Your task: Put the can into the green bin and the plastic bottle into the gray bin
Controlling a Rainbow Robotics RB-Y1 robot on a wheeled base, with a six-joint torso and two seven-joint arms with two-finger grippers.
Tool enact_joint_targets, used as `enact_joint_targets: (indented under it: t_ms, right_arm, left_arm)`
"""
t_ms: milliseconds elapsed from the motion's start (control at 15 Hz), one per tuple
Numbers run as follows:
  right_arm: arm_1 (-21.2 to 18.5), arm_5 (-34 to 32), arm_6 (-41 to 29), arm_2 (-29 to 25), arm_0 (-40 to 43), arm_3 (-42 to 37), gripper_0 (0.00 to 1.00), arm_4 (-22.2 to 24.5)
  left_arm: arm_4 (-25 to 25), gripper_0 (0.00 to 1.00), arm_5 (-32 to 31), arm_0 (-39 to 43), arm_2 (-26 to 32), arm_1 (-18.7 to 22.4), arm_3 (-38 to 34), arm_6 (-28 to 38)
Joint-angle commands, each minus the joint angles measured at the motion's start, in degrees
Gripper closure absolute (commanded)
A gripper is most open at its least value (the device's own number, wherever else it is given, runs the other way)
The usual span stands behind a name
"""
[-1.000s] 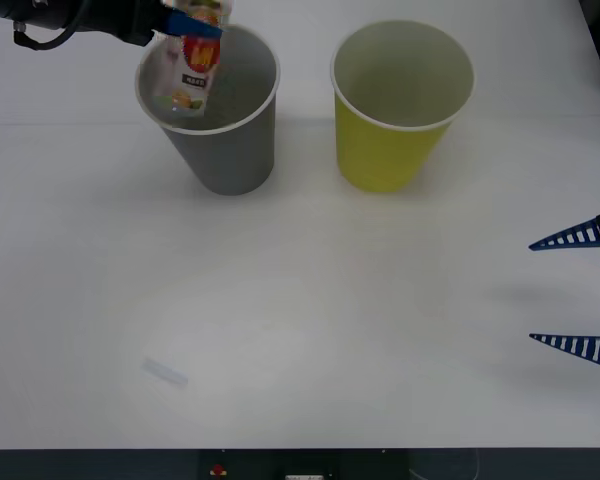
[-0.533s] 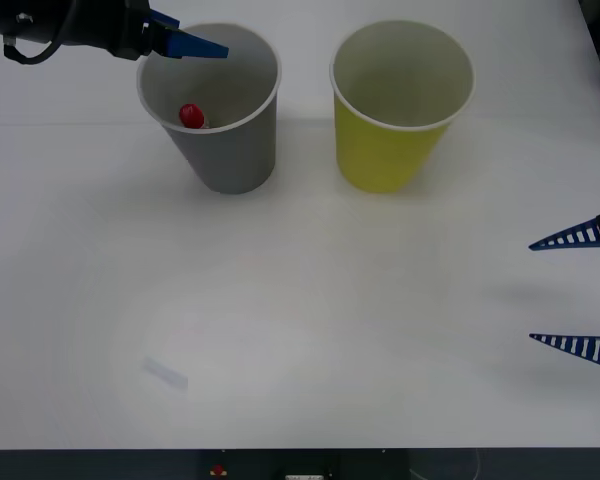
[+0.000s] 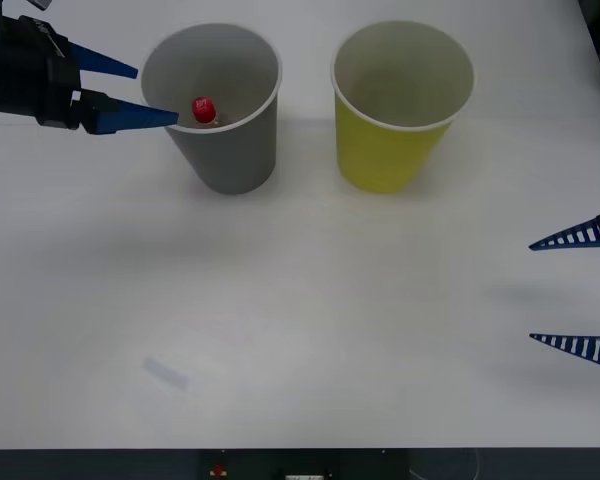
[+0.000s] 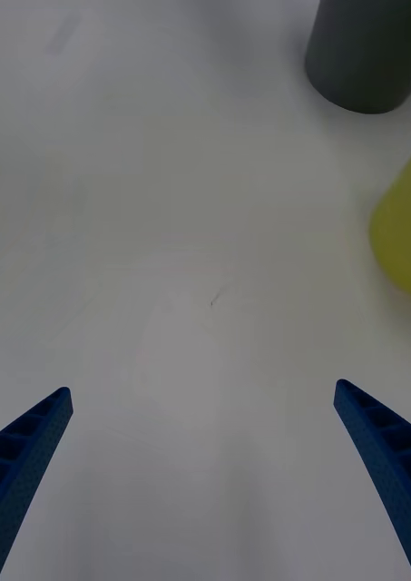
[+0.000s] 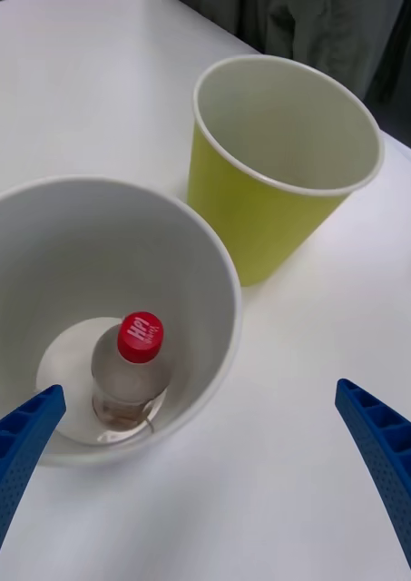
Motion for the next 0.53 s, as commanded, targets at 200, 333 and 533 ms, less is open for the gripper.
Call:
enact_joint_targets:
  t_ms: [200, 333, 533]
  right_arm:
    - [0.00, 0.00, 0.00, 0.00, 0.00, 0.00, 0.00, 0.00]
    - [0.00, 0.00, 0.00, 0.00, 0.00, 0.00, 0.00, 0.00]
    - [0.00, 0.00, 0.00, 0.00, 0.00, 0.00, 0.00, 0.00]
  left_arm:
    - [-0.04, 0.00, -8.74, 11.68, 10.37, -0.03, -5.64, -8.96]
    - [0.23, 0.00, -9.62, 16.95, 13.10, -0.11, -8.80, -12.47]
    - [0.23, 0.00, -9.62, 24.77, 16.79, -0.11, -13.28, -18.89]
